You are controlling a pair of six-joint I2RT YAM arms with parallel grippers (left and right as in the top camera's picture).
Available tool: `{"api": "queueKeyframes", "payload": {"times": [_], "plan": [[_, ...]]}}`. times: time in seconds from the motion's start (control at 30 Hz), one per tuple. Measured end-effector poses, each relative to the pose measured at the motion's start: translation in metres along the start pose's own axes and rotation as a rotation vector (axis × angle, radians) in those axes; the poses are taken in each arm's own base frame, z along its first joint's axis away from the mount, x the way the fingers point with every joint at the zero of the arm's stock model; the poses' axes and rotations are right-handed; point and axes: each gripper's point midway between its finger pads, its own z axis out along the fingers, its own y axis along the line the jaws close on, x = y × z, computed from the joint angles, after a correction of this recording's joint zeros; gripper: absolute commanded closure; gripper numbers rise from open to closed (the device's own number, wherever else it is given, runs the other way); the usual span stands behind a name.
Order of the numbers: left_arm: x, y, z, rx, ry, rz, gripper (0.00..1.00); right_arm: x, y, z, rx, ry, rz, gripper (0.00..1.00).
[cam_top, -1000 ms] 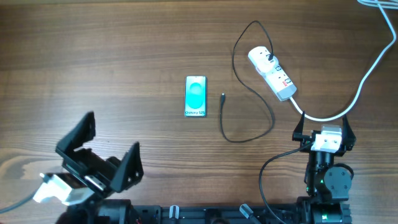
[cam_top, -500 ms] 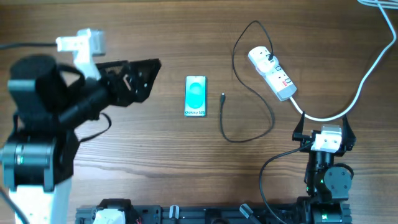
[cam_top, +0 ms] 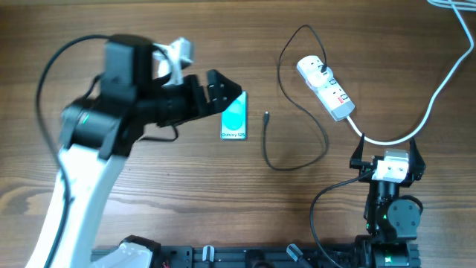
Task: Plug charger to phone and switch on socket
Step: 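Move the left gripper over the Galaxy S25 phone and lower it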
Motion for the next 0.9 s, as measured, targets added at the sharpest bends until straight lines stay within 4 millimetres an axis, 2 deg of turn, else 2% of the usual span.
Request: {"api": "queueKeyframes", "payload": {"times": [0.07,0.27,0.4,0.53,0.63,0.9], "plan": [[0.002,0.013,0.020,-0.105,0.070,-0.034,0.00,0.000,0.000,0.000,0.000,0.000,0.000,0.00],[0.000,0.040,0.051,-0.406,0.197,-0.056,0.00,0.000,0.000,0.000,0.000,0.000,0.000,0.00],[-0.001,0.066,0.080,-0.539,0.254,-0.044,0.00,0.000,0.000,0.000,0.000,0.000,0.000,0.00],[-0.011,0.082,0.113,-0.575,0.254,-0.027,0.00,0.000,0.000,0.000,0.000,0.000,0.000,0.00],[-0.018,0.086,0.123,-0.575,0.238,-0.018,0.00,0.000,0.000,0.000,0.000,0.000,0.000,0.00],[-0.036,0.080,0.132,-0.560,0.153,0.027,0.00,0.000,0.000,0.000,0.000,0.000,0.000,0.00]]}}
